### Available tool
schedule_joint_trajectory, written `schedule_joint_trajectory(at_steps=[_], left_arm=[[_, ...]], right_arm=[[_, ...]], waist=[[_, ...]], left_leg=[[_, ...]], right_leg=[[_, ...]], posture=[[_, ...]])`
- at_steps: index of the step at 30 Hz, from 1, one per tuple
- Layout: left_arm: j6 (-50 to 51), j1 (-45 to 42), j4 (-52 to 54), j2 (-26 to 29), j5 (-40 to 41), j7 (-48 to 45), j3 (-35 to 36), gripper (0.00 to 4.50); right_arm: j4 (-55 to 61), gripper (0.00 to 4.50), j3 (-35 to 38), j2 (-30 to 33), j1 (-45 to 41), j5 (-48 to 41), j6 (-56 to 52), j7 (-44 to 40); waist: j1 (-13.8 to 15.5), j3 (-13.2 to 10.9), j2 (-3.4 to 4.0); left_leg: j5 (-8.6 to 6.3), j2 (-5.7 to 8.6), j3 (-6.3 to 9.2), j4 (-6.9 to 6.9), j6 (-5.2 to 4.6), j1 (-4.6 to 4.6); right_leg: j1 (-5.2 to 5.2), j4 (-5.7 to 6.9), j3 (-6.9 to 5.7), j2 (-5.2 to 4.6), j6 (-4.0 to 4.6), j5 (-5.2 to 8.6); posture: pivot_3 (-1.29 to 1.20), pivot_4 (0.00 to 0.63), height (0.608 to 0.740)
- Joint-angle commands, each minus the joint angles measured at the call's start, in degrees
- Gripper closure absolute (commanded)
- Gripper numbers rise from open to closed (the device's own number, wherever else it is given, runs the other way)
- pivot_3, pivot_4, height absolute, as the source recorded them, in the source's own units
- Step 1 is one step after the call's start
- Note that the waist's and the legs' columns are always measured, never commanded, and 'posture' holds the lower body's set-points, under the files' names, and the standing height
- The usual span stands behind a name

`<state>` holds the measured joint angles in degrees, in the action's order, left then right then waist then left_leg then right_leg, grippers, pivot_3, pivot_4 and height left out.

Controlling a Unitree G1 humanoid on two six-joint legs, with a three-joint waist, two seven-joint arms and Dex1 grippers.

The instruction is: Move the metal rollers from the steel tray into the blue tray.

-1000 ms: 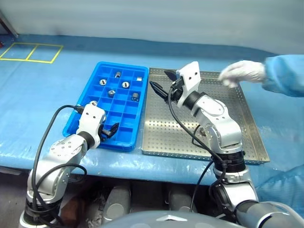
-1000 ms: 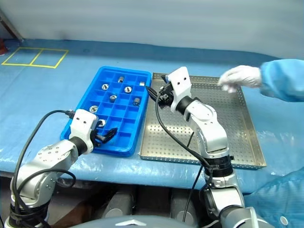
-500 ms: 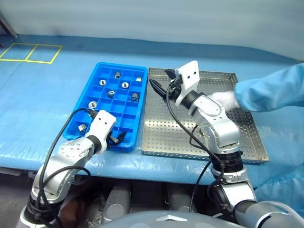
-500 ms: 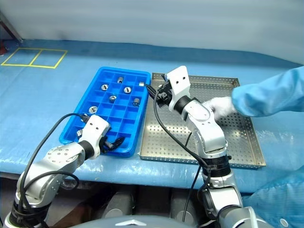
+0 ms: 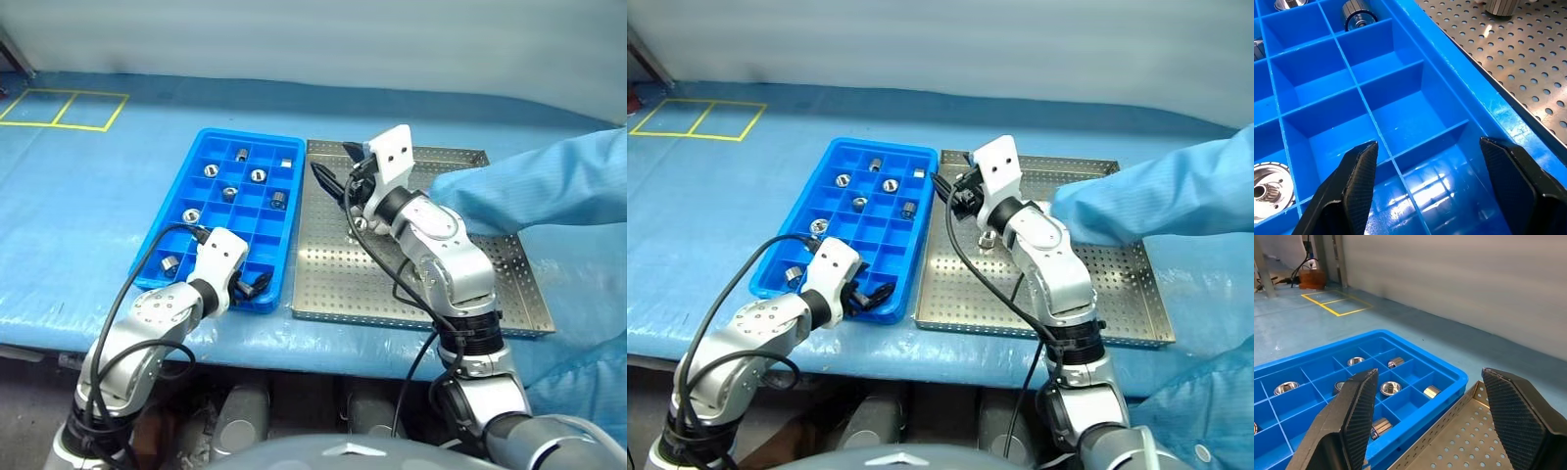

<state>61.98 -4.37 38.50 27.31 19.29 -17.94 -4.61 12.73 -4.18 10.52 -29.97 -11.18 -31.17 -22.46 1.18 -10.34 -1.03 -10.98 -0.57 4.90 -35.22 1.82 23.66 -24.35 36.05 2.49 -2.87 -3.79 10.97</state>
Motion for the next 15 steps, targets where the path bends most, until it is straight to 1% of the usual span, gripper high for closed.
schedule_joint_trajectory(at_steps=[1,8,13,15], left_arm=[[-1.08,0.03,1.00,-0.66,1.35,-1.26,-0.44,0.86],[-1.68,-0.03,0.90,-1.63,1.50,-1.47,0.32,0.86],[-0.12,-0.20,1.42,-4.49,2.92,-1.46,1.32,0.86],[0.20,-0.28,1.55,-4.81,3.10,-1.43,1.58,0.86]], right_arm=[[1.84,0.92,0.10,0.12,-0.56,-0.40,1.17,0.02],[1.81,0.92,0.02,0.31,-0.20,-0.31,1.21,0.15],[1.98,0.92,-0.39,0.32,0.36,-0.18,1.16,0.15],[1.98,0.92,-0.50,0.38,0.47,-0.15,1.16,0.16]], waist=[[0.03,0.00,0.00],[0.05,0.00,0.00],[0.23,0.00,0.00],[0.28,0.00,0.00]], left_leg=[[0.00,0.00,0.00,-0.02,0.00,0.00],[0.00,0.01,0.00,-0.05,0.00,0.01],[0.00,0.02,0.01,-0.08,0.00,0.02],[0.00,0.02,0.01,-0.08,0.00,0.02]], right_leg=[[0.01,0.00,0.00,0.00,-0.01,0.00],[0.03,0.00,0.01,0.00,-0.03,-0.02],[0.04,0.00,0.01,0.00,-0.05,-0.03],[0.05,-0.01,0.02,0.00,-0.06,-0.04]], posture=[[0.16,0.150,0.740],[0.16,0.150,0.740],[0.16,0.150,0.740],[0.16,0.150,0.740]])
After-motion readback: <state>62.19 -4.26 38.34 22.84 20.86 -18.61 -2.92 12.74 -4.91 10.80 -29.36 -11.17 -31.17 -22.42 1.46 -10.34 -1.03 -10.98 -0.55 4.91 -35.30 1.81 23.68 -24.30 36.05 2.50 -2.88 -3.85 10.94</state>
